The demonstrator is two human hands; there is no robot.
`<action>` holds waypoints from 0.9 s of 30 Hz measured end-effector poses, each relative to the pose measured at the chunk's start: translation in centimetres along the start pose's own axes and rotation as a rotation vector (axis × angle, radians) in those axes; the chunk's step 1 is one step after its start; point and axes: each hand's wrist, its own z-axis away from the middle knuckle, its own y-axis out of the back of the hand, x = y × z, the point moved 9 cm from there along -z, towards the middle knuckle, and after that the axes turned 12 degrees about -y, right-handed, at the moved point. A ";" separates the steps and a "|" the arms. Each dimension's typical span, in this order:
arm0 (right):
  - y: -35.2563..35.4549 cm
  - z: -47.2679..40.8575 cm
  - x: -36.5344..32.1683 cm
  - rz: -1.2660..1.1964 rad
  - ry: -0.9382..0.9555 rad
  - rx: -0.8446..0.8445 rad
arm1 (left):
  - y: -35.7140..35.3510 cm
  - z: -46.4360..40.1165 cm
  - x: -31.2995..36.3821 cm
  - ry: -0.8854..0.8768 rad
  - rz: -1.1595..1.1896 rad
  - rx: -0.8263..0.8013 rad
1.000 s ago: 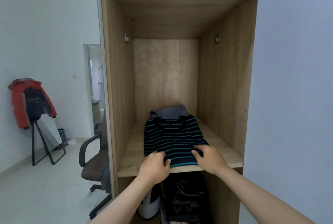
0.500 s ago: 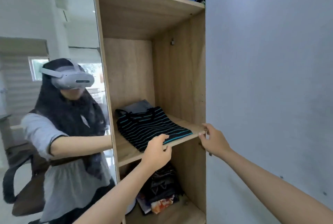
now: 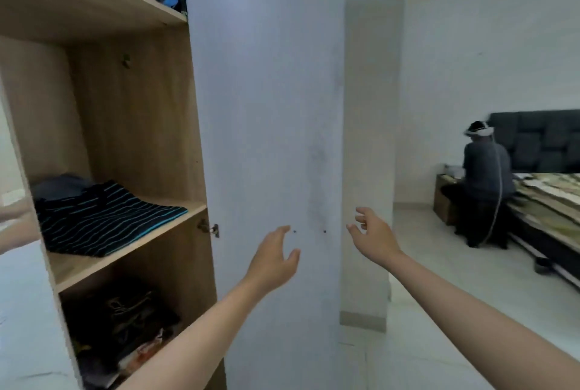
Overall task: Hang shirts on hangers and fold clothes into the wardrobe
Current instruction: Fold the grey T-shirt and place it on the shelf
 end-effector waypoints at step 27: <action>45.3 65.7 30.5 0.203 -0.962 0.765 | -36.5 38.6 50.5 -0.566 0.610 -0.961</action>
